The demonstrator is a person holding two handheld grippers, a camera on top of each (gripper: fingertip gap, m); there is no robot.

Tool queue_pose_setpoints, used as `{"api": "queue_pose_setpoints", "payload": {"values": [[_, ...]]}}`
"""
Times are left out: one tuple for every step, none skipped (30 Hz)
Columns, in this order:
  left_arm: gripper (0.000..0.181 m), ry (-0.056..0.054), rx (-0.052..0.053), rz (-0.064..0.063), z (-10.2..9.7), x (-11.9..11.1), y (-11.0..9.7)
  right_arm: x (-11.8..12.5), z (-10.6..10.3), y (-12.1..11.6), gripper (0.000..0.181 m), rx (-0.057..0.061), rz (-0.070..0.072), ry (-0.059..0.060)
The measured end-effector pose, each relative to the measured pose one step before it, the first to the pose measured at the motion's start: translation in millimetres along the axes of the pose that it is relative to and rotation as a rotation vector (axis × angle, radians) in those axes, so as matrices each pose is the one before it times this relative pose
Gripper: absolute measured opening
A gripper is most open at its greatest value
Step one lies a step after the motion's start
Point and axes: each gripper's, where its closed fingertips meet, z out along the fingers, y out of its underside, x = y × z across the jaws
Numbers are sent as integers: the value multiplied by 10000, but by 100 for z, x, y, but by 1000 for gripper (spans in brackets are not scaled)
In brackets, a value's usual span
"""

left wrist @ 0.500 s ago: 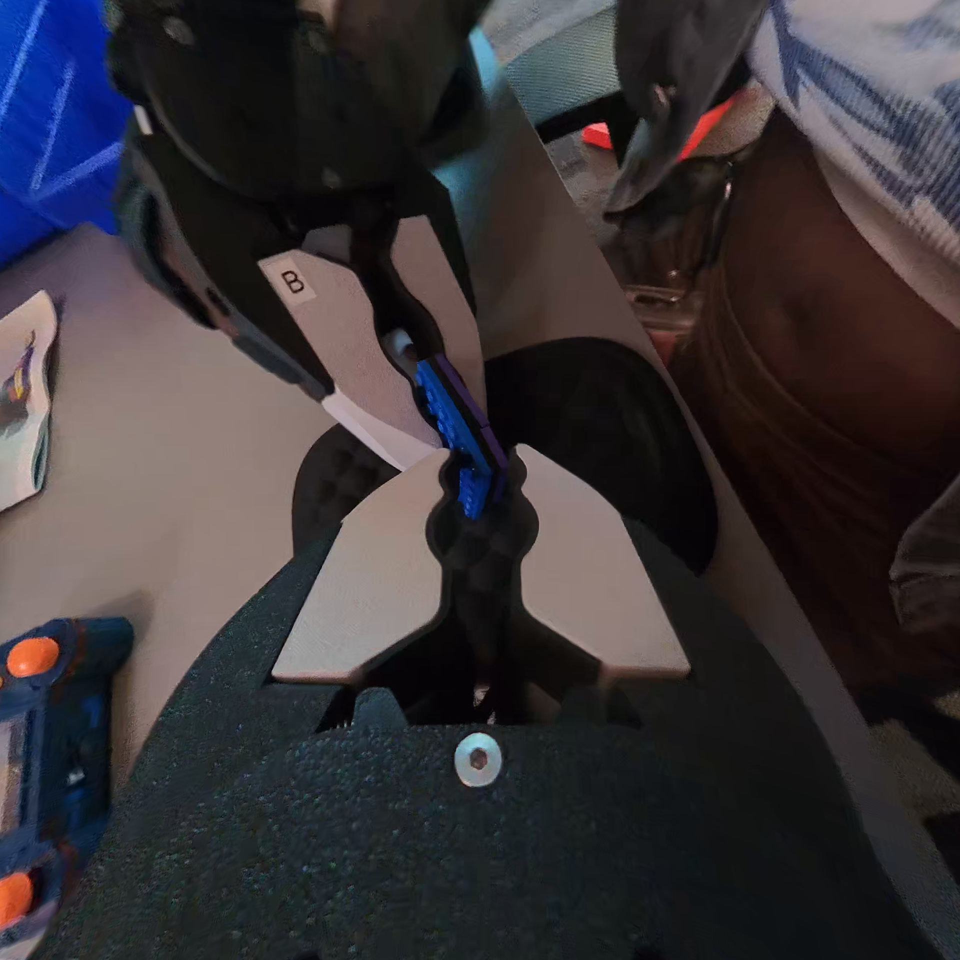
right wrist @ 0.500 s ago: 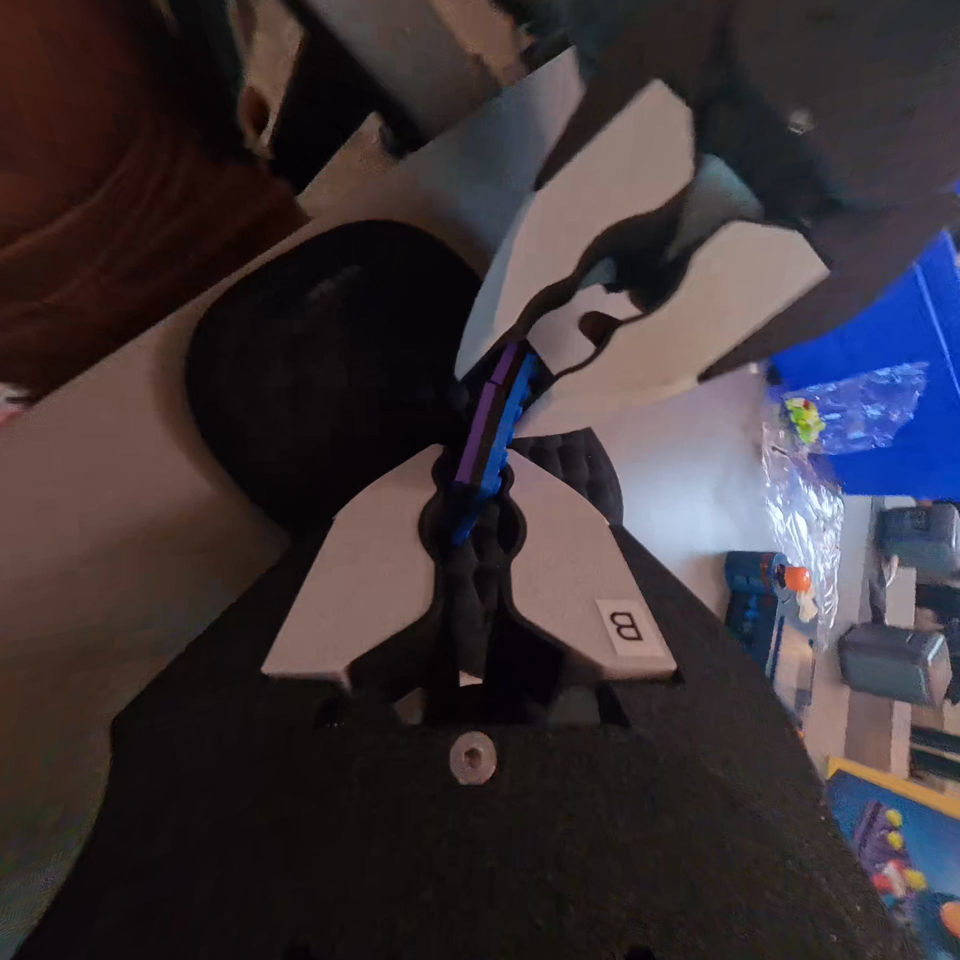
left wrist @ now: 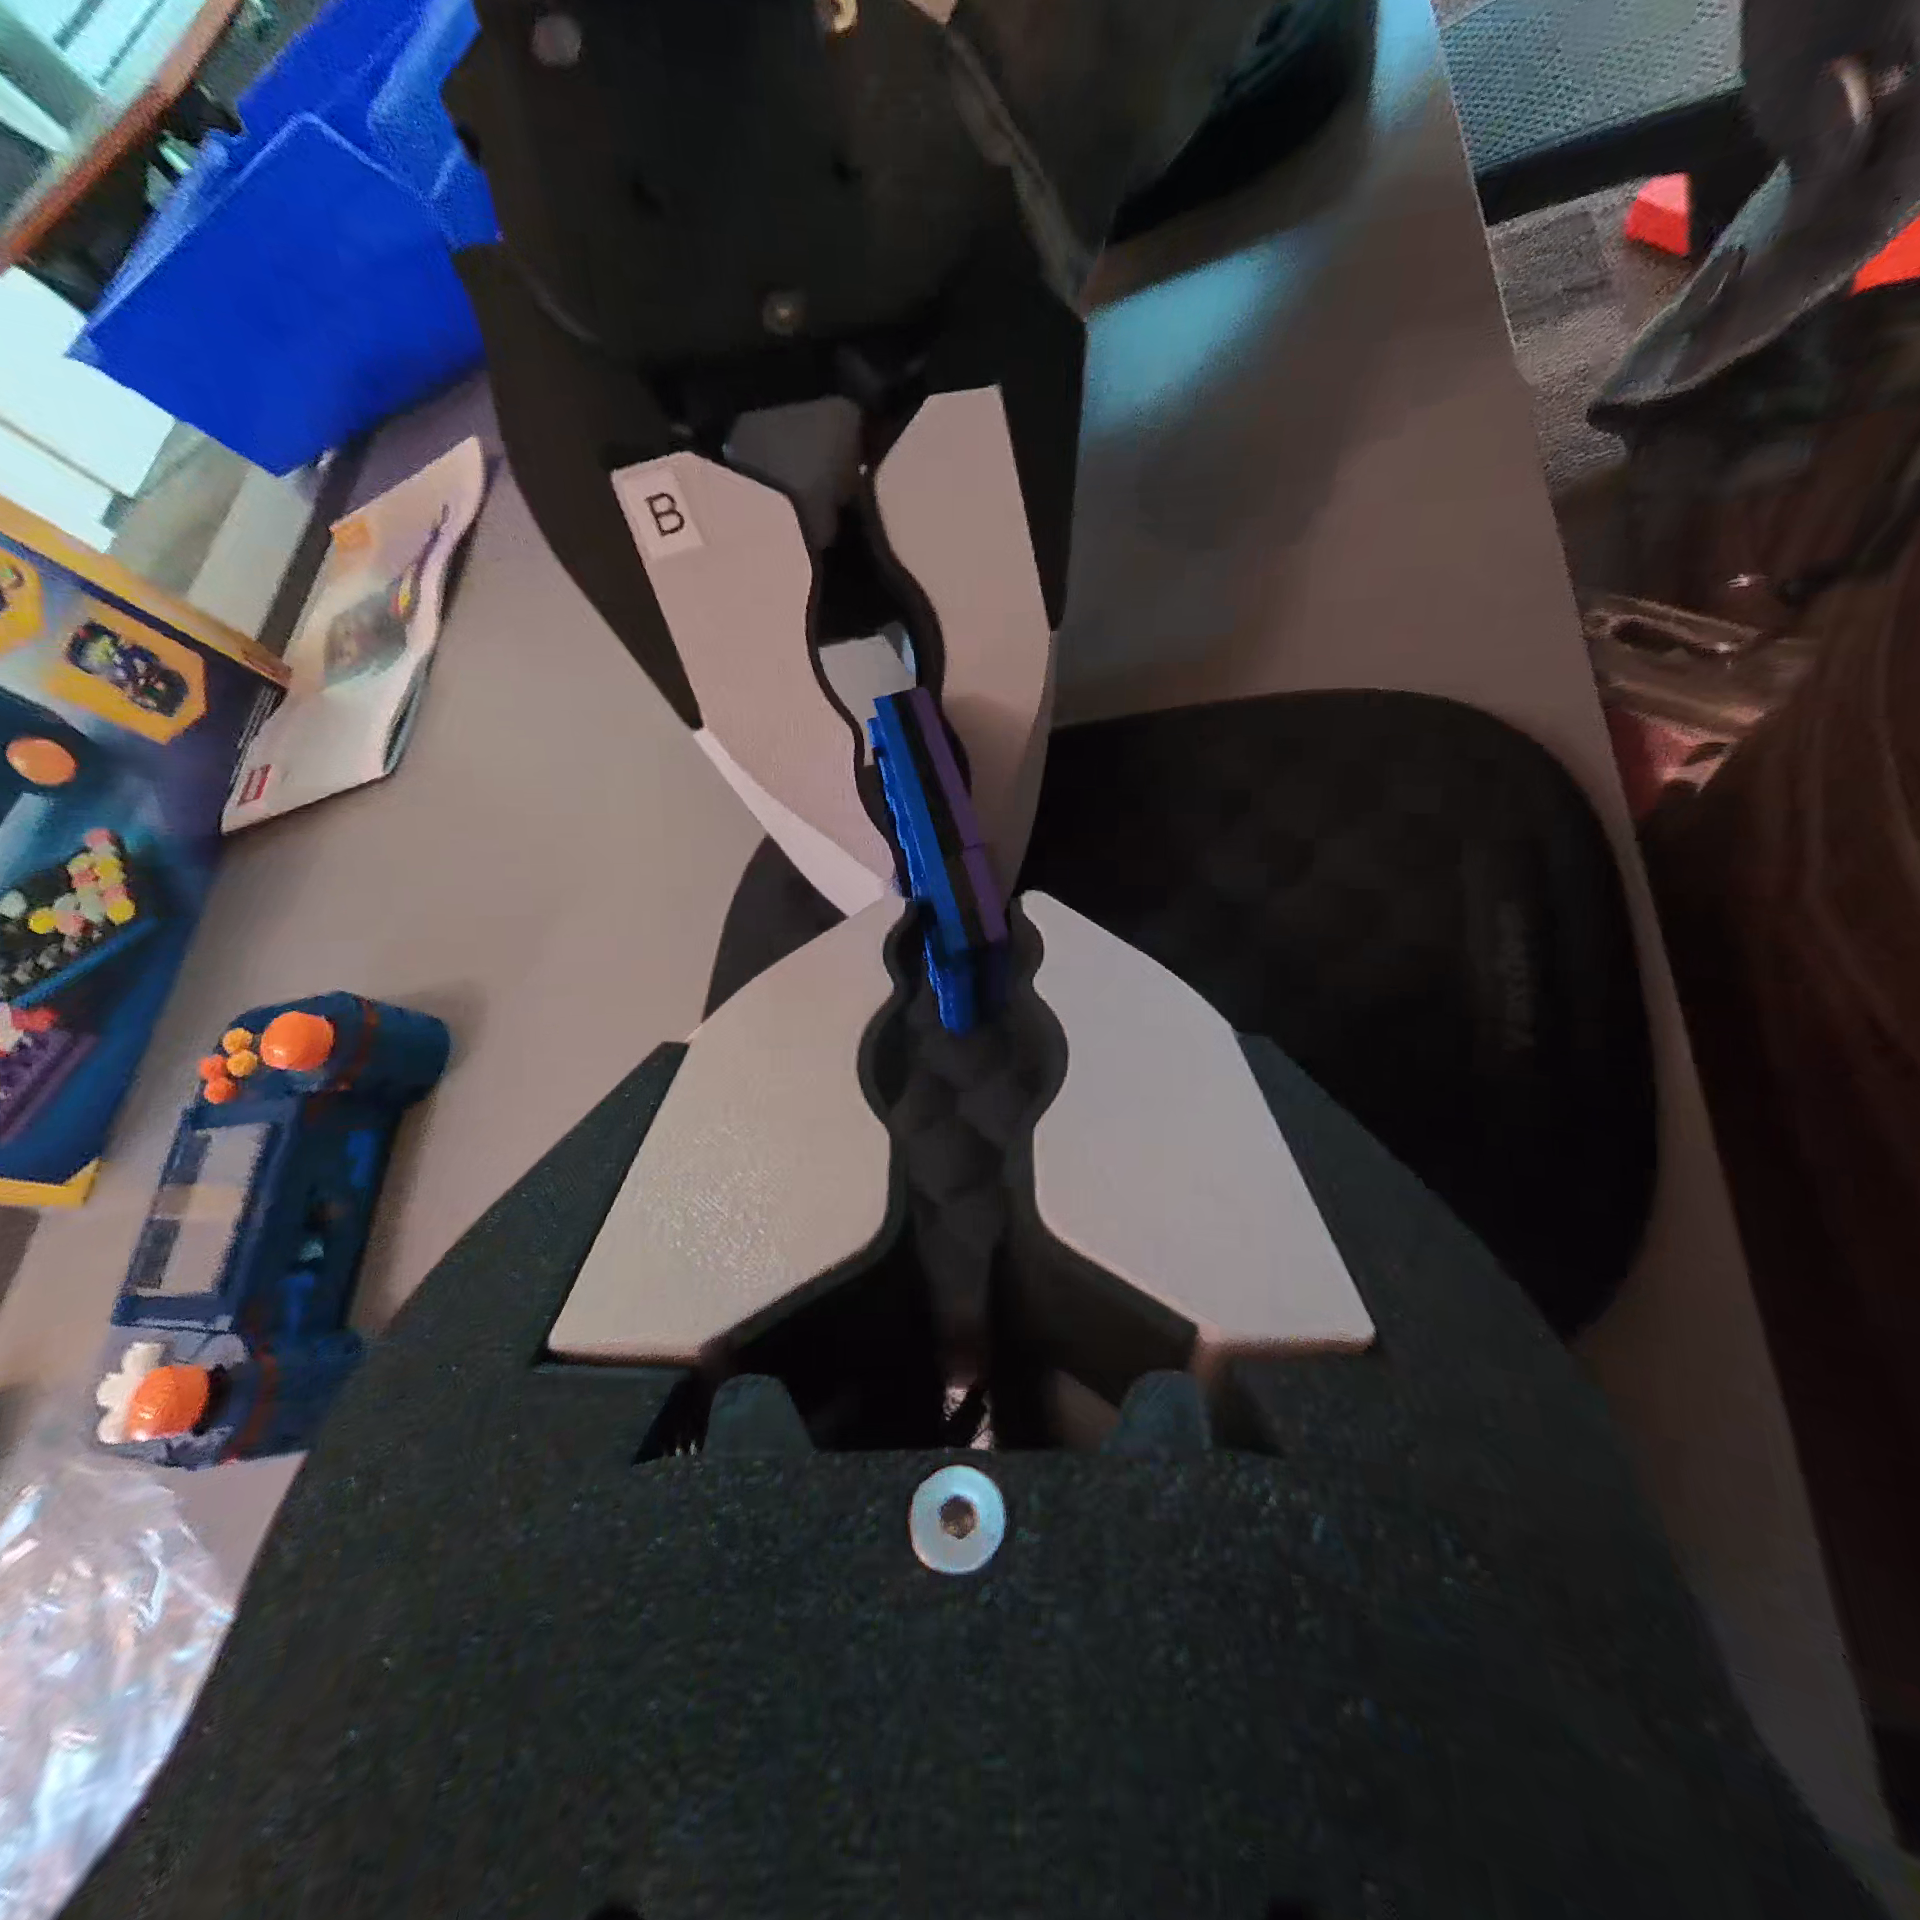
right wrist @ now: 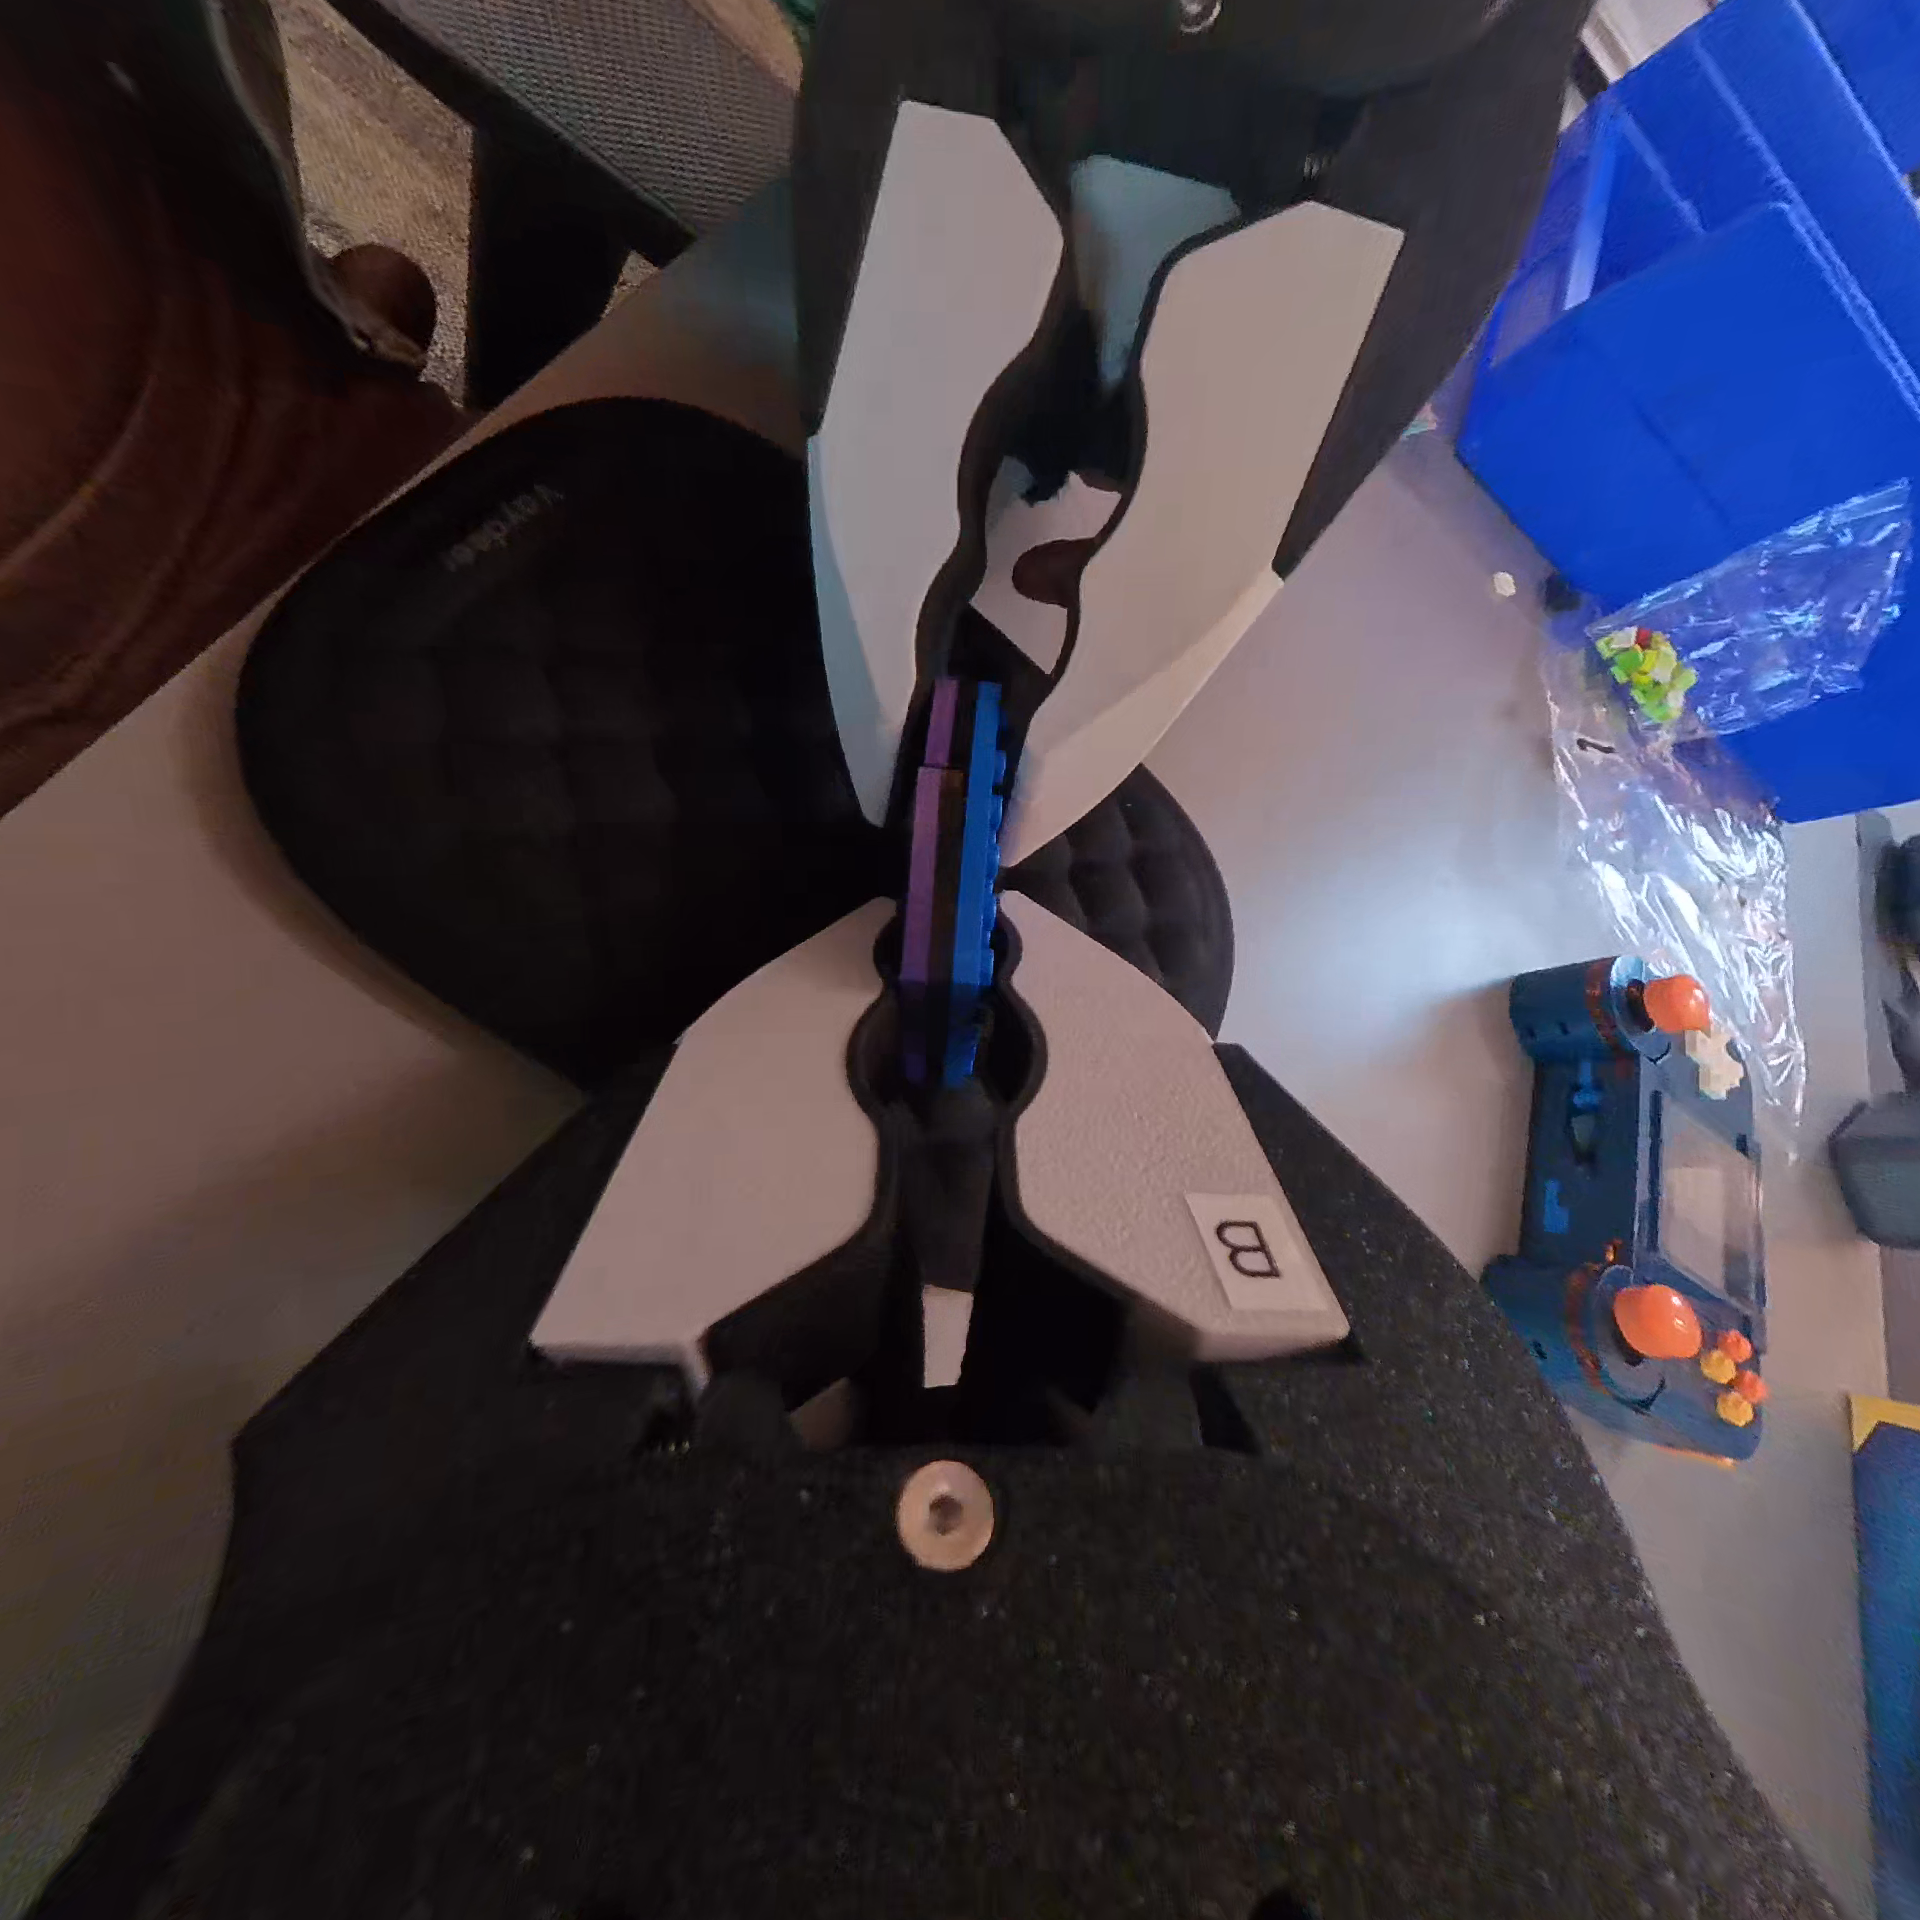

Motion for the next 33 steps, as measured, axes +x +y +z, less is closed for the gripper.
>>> {"api": "queue_pose_setpoints", "payload": {"values": [[14,188,-107,476,-49,220,53,-191,78,-51,12,-32,-197,-66],[15,371,-127,376,-46,175,109,-161,104,-44,13,-125,-454,-68],[15,489,15,115,-90,27,-1,-28,30,-38,14,-185,-510,-134],[15,630,90,62,-151,9,-1,-26,-11,-93,14,-154,-348,-295],[15,604,12,165,-170,-34,19,32,-5,-93,15,-144,-189,-310],[16,487,-104,266,-46,-23,66,17,0,17,16,-187,-348,-278],[16,345,-232,301,44,-44,99,23,1,141,17,-274,-454,-214],[17,243,-222,313,-22,15,51,-17,-13,103,17,-200,-311,-163],[17,150,-187,229,-81,-56,-3,55,-70,6,17,-87,-147,-98],[17,140,-103,121,-79,-15,-66,54,-96,-28,17,-42,-126,-66],[17,82,-38,155,-83,-51,-59,46,-101,-43,18,-4,-66,-87],[17,-3,-9,126,-53,-143,33,116,-101,86,18,-69,-148,-7],[17,201,143,40,-2,111,-78,-40,-26,-62,18,-10,-150,-122],[17,179,28,52,58,83,125,-44,104,28,18,-95,-156,-84],[17,124,40,6,155,57,53,-93,103,101,18,-35,-93,-140],[17,-64,68,-239,102,-169,10,-45,-29,189,18,61,0,-116],[16,-237,70,-496,-83,-353,96,189,-120,233,19,171,355,84],[16,-403,87,-573,-262,-577,205,442,-130,200,19,368,959,288],[15,-478,218,-552,-308,-701,131,626,-194,151,18,521,1318,371],[14,-158,391,-594,-298,-386,-173,425,-308,-164,18,760,1269,164],[13,109,230,-483,-249,-52,-52,-75,-368,-404,23,837,1030,-200],[12,81,-121,-364,-188,-75,299,-278,-226,-122,28,529,829,-236],[11,-18,-26,-103,-131,-99,79,-102,-73,122,22,262,550,-32],[11,134,96,-72,-28,198,-172,-77,-17,-153,21,365,122,102],[11,150,24,-114,-5,214,-121,-207,52,-118,20,293,-29,66],[11,14,-106,-182,34,65,73,-36,75,39,19,119,217,129],[12,20,10,-291,57,96,9,-105,-15,7,19,134,481,-34],[15,-15,180,-431,13,39,-126,-28,-152,-64,17,198,637,-86],[24,-84,300,-460,-21,-14,-203,209,-288,-148,13,272,571,19],[28,-184,177,-346,12,-93,69,-133,-371,-472,13,476,398,-194],[29,-124,81,-145,100,83,216,-30,-301,-449,13,378,356,-72],[26,-104,183,-3,180,203,37,-12,-144,-330,13,217,139,31],[19,-108,424,48,163,267,-411,-111,-17,-134,13,39,-108,36]]}}
